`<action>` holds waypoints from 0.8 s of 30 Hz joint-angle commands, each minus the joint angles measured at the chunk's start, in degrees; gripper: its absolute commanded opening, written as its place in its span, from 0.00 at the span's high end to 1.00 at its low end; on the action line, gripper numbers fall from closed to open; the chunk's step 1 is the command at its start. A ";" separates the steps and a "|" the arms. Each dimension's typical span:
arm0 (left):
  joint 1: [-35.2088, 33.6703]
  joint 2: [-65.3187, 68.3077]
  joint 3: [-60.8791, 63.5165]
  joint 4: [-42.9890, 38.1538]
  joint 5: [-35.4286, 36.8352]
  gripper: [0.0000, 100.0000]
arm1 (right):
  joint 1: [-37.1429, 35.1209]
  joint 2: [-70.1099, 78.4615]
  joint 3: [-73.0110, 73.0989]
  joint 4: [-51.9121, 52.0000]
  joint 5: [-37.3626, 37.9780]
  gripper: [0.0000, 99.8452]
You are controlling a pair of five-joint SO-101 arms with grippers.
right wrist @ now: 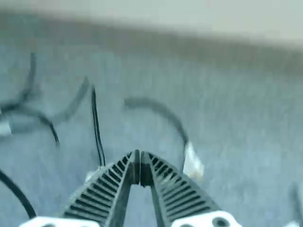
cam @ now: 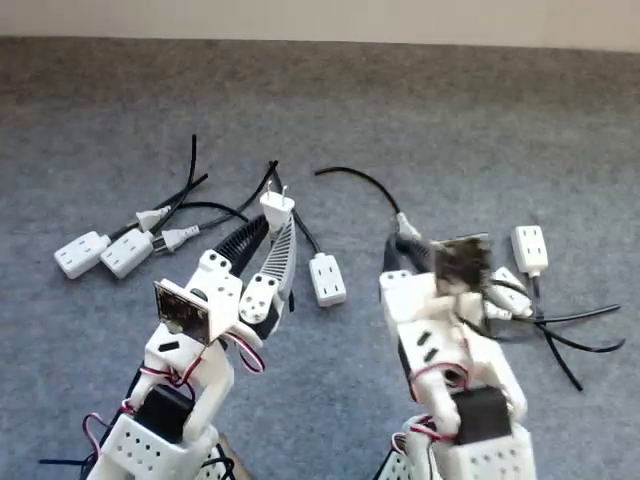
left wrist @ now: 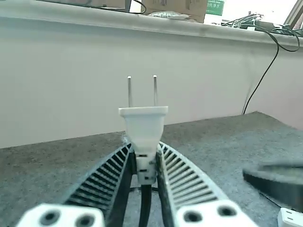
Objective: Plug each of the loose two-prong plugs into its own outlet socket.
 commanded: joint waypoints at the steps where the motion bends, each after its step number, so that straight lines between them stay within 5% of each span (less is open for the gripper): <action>1: 1.54 0.22 1.01 -1.32 -0.09 0.99 | -3.82 -0.22 -15.34 -1.71 0.79 0.98; 11: 7.34 0.22 1.01 -0.44 0.00 0.99 | -27.82 0.84 -19.12 -5.85 0.88 0.98; 24: 8.40 -0.22 1.01 1.76 0.00 0.99 | -25.36 23.69 -15.08 -15.34 0.88 0.98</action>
